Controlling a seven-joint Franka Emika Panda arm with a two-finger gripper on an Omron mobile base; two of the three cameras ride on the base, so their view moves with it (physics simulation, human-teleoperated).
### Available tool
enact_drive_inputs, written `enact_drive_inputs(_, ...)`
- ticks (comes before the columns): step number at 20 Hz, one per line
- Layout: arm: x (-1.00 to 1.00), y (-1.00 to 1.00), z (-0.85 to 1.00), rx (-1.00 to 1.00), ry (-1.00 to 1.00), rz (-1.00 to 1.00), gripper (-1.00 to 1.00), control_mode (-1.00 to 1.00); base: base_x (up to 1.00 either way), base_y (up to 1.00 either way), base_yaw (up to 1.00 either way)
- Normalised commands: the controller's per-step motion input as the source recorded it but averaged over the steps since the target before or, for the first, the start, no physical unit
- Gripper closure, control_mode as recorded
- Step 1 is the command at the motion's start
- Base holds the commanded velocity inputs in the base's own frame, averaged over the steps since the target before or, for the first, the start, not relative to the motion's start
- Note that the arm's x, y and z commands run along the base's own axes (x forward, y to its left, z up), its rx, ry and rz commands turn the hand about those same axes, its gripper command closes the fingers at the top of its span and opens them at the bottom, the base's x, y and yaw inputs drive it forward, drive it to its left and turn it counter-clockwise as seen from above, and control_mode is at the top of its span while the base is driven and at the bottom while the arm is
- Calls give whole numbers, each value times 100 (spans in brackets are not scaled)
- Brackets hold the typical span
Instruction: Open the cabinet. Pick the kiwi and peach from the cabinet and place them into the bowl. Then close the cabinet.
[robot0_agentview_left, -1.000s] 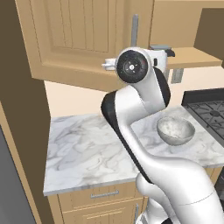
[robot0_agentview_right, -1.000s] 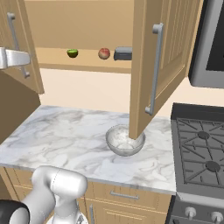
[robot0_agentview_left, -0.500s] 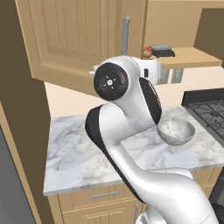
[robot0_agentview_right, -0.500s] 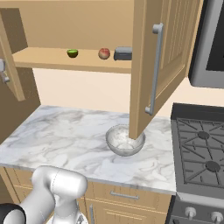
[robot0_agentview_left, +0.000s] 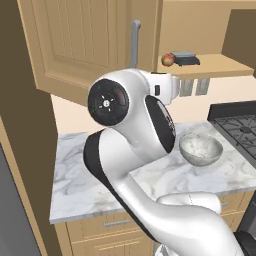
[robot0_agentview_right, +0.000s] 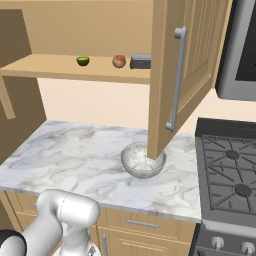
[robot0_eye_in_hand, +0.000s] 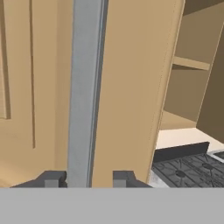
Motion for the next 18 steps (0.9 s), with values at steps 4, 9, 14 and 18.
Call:
enact_drive_inputs(4,-11,0,0,0,0,0,100,-100,0,0,0)
enact_drive_inputs(9,-4,0,0,0,0,0,100,-100,0,0,0)
enact_drive_inputs(14,-2,0,0,0,0,0,100,-100,0,0,0)
enact_drive_inputs(18,-53,0,0,0,-5,-1,100,-100,0,0,0)
